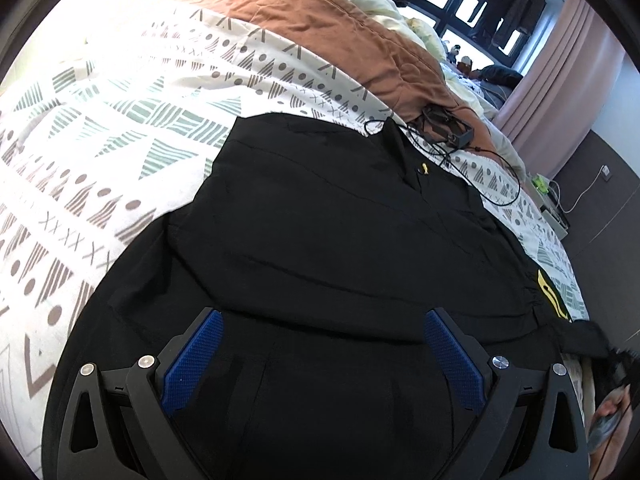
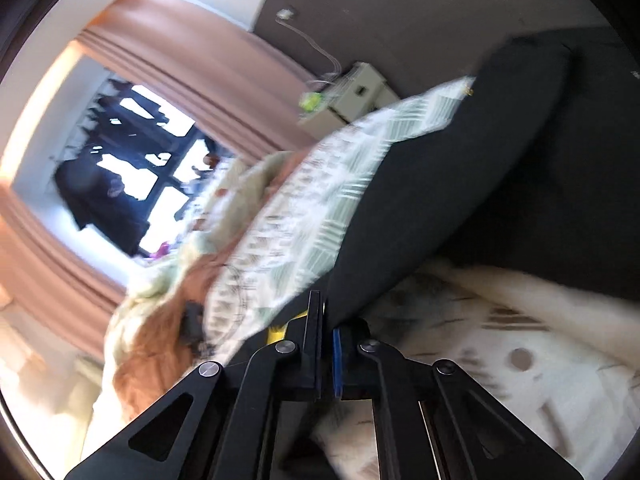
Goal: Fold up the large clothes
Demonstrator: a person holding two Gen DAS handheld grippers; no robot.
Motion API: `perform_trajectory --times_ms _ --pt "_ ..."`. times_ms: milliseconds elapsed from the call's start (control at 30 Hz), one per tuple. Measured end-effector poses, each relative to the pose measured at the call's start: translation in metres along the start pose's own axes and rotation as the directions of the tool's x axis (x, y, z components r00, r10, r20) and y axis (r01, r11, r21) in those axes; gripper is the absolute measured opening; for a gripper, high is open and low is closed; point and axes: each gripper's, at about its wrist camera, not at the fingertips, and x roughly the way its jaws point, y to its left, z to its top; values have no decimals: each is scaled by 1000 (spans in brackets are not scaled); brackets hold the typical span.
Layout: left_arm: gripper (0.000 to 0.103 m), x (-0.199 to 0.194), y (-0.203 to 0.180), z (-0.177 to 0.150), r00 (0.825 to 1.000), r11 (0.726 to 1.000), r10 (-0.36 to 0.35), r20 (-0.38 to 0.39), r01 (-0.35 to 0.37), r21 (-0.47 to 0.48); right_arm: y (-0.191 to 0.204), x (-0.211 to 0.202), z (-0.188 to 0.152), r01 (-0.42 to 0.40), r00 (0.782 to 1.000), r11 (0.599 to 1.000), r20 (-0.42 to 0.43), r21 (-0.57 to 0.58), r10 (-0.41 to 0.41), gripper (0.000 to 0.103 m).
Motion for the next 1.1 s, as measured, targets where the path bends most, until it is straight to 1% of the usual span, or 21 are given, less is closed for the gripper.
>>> perform_trajectory --times_ms 33,133,200,400,500,567,667,700,733,800,833,867,933,967,1000,1033,1100 --pt "101 -1 1 -1 1000 1000 9 -7 -9 4 11 -2 -2 -34 999 999 -2 -15 34 5" --pt "101 -8 4 -1 1000 1000 9 -9 -9 3 43 -8 -11 -79 997 993 -5 -85 78 5" --pt "101 -13 5 0 1000 1000 19 -4 -19 8 62 -9 -20 -115 993 986 -23 -117 114 5" --pt "101 -35 11 4 999 999 28 16 -29 16 100 11 -56 -167 982 969 -115 -180 148 5" --pt "101 -42 13 4 998 997 63 22 -64 47 116 25 -90 -166 975 962 -179 -218 128 5" --pt "101 -46 16 4 997 996 76 16 -77 53 125 36 -115 -173 966 955 -231 -241 117 5" --pt "101 -51 24 4 998 998 58 -6 -58 17 132 47 -147 -168 953 942 -293 -290 80 5" --pt "101 -52 25 3 998 998 57 -7 -57 12 135 51 -156 -163 947 937 -316 -308 61 5" --pt "101 -54 25 2 998 998 61 -4 -61 14 134 54 -162 -161 941 934 -335 -320 48 8" --pt "101 -58 24 2 997 996 77 5 -77 37 133 60 -172 -147 930 927 -368 -344 11 9" --pt "101 -60 23 1 997 996 81 12 -81 48 131 62 -175 -145 923 924 -385 -355 -3 12" --pt "101 -61 21 1 997 995 79 18 -80 60 128 65 -177 -145 912 924 -411 -354 -15 18" --pt "101 -61 20 2 998 995 69 14 -70 71 118 68 -179 -166 884 936 -468 -310 2 54" --pt "101 -60 19 2 998 996 60 12 -60 71 112 65 -178 -165 879 945 -477 -283 11 61" --pt "101 -59 19 2 999 996 50 10 -51 69 106 59 -176 -159 883 951 -468 -264 17 70" --pt "101 -58 18 3 999 997 44 7 -44 67 101 55 -174 -160 885 954 -464 -253 25 76" --pt "101 -53 16 5 1000 997 30 -1 -30 66 93 46 -166 -161 886 964 -462 -209 48 77"
